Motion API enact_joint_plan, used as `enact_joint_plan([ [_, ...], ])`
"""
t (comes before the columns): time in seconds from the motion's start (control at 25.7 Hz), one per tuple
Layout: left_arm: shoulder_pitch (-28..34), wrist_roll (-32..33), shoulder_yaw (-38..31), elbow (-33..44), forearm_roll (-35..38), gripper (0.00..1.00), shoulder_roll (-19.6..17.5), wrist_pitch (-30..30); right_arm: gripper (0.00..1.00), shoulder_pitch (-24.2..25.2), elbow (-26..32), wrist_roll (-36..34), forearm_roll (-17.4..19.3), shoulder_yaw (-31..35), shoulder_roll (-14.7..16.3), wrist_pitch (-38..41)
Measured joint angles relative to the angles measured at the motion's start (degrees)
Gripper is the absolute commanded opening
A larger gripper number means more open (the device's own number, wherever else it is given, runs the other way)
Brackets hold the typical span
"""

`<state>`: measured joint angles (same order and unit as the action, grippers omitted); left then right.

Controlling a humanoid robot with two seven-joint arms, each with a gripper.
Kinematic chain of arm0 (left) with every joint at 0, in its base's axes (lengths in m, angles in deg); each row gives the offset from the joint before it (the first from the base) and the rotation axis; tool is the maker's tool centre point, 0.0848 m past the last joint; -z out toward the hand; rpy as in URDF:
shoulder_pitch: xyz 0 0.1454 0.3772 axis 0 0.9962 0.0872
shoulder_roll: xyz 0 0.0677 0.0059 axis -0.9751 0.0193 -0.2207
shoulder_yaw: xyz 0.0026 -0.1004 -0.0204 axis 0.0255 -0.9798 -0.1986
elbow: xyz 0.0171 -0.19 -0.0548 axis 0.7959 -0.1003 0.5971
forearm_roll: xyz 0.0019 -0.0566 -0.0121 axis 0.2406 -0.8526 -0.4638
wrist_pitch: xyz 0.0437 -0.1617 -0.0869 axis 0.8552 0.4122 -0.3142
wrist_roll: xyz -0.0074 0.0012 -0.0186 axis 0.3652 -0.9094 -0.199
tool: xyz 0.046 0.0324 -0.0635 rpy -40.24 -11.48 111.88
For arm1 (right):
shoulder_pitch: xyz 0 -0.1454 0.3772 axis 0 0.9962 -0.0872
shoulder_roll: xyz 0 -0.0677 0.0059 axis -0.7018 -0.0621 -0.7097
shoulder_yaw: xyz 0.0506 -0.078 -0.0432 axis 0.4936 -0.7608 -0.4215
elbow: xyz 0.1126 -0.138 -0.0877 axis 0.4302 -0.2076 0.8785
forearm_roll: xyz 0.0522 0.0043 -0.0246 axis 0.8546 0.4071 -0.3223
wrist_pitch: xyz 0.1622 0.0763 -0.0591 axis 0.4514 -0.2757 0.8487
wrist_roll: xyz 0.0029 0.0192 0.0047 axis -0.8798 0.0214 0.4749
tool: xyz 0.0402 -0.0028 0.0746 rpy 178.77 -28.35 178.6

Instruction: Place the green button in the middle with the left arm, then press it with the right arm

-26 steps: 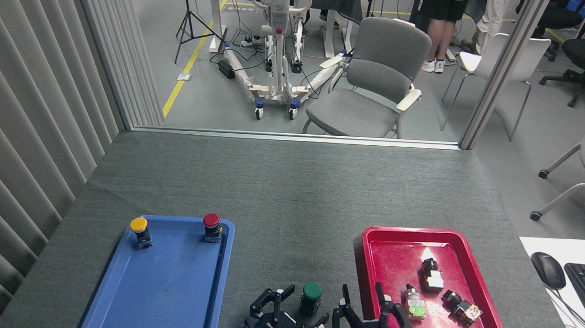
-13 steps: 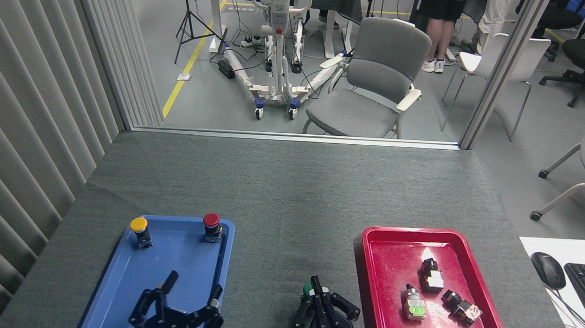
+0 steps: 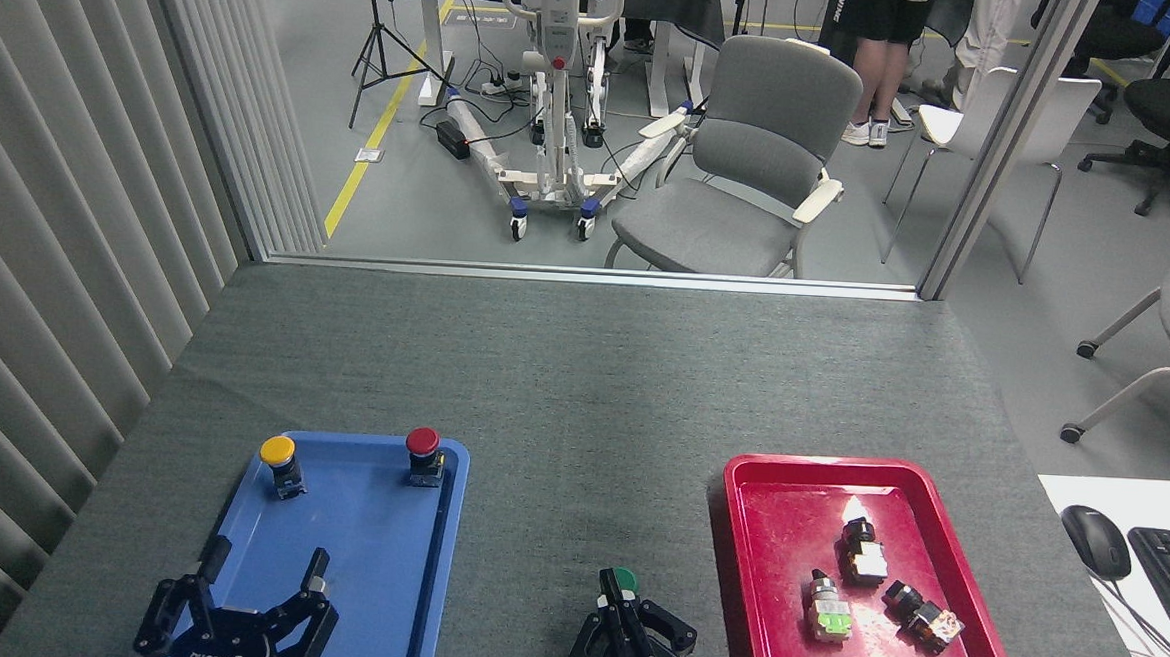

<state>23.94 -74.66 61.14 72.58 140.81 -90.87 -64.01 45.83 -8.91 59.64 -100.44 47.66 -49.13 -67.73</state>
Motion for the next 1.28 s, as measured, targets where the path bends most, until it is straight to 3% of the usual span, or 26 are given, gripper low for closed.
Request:
enact_joint_plan([
  [0.12, 0.0, 0.1, -1.8, -0.1, -1.2, 1.00, 0.2, -0.1, 0.00, 0.0, 0.1, -0.3, 0.1, -0.1, 0.0, -0.9],
  [0.16, 0.0, 0.3, -2.1, -0.2, -1.6, 1.00, 0.2, -0.2, 0.04, 0.1, 0.3, -0.4, 0.2, -0.1, 0.0, -1.4],
  [0.19, 0.0, 0.4, -2.4, -0.3, -1.9, 1.00, 0.3, -0.2, 0.15, 0.1, 0.9, -0.4, 0.2, -0.2, -0.1, -2.0],
  [0.23, 0.0, 0.5, -2.6, -0.4, -2.1, 1.00, 0.3, -0.2, 0.36, 0.0, 1.5, 0.4, 0.2, -0.3, -0.2, -2.6],
  [0.31, -0.3, 0.7, -2.8, -0.8, -2.4, 1.00, 0.5, -0.2, 0.89, -0.2, 3.2, 1.2, 0.3, -0.3, -0.3, -4.0],
  [0.35, -0.5, 0.8, -2.8, -1.0, -2.4, 1.00, 0.6, -0.2, 0.96, -0.2, 4.3, 1.3, 0.6, -0.4, -0.3, -4.7],
  [0.66, -2.5, 2.5, -4.8, -4.9, -2.7, 1.00, 0.2, 0.4, 0.99, 0.4, 10.6, -1.6, 1.9, 1.4, 0.7, -7.1],
  [0.97, -4.1, 2.7, -5.8, -7.4, -2.7, 1.00, 0.0, 1.0, 1.00, 8.1, 19.3, -1.7, 2.1, 9.9, 3.3, -4.8],
  [1.28, -3.7, 2.7, -5.8, -7.4, -2.7, 1.00, 0.1, 1.7, 1.00, 12.0, 22.8, -1.1, 2.2, 11.7, 4.5, -4.7],
])
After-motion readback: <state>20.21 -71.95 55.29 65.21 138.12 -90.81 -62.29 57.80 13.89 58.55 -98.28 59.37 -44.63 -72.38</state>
